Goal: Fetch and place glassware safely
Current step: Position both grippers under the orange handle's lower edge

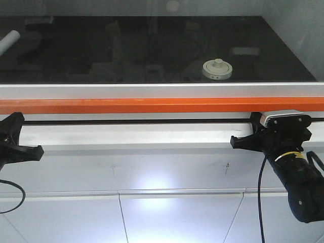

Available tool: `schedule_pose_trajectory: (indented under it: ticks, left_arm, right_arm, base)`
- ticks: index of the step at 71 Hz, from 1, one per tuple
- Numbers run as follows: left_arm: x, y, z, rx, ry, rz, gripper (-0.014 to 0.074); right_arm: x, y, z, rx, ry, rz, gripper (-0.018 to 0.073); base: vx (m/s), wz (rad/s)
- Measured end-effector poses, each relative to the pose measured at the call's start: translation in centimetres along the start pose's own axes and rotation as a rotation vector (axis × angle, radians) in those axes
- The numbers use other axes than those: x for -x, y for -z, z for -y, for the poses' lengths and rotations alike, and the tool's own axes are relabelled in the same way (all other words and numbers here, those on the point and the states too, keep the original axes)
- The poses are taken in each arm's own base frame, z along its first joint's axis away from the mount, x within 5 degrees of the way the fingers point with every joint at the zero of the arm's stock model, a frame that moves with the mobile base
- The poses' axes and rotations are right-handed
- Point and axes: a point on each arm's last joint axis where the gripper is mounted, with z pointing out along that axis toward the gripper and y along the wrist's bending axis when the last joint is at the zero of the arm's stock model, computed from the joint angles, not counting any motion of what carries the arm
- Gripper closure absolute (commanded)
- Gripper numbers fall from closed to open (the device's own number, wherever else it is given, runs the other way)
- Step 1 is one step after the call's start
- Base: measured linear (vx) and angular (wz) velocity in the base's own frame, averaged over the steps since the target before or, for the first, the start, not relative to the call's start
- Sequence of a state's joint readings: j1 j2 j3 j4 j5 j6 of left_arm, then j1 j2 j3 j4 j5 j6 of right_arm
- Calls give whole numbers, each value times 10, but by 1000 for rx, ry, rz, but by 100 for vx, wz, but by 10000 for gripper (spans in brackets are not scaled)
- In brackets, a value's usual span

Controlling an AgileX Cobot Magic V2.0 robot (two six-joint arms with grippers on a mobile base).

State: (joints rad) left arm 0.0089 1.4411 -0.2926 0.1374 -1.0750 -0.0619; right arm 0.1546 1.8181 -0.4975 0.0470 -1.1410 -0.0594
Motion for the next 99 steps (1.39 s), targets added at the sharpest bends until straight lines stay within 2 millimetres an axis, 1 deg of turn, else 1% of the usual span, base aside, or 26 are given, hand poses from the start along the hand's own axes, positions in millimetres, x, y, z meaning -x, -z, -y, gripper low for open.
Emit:
schedule_pose_trajectory:
  ticks: [17, 54, 58, 68, 81, 99]
  left_arm:
    - [0, 0, 0, 0, 0, -3, 597]
    - [-5, 0, 0, 2, 1, -45, 597]
    - [-7, -1, 0, 2, 2, -55, 597]
    - [-21, -4, -1, 2, 8, -112, 597]
    - [-34, -15, -2, 1, 0, -163, 597]
    - [-36, -40, -6, 7, -31, -150, 597]
  right_arm:
    - [3, -4, 0, -4, -2, 17, 560]
    - [4, -4, 0, -4, -3, 16, 560]
    - [4, -4, 0, -4, -3, 16, 560]
    - [4, -4, 0, -4, -3, 16, 560]
    - [4, -4, 0, -4, -3, 16, 560]
    - [4, -4, 0, -4, -3, 16, 560]
  base:
    - [0, 0]
    - [0, 0]
    - [0, 0]
    - [0, 0]
    - [0, 0]
    - [0, 0]
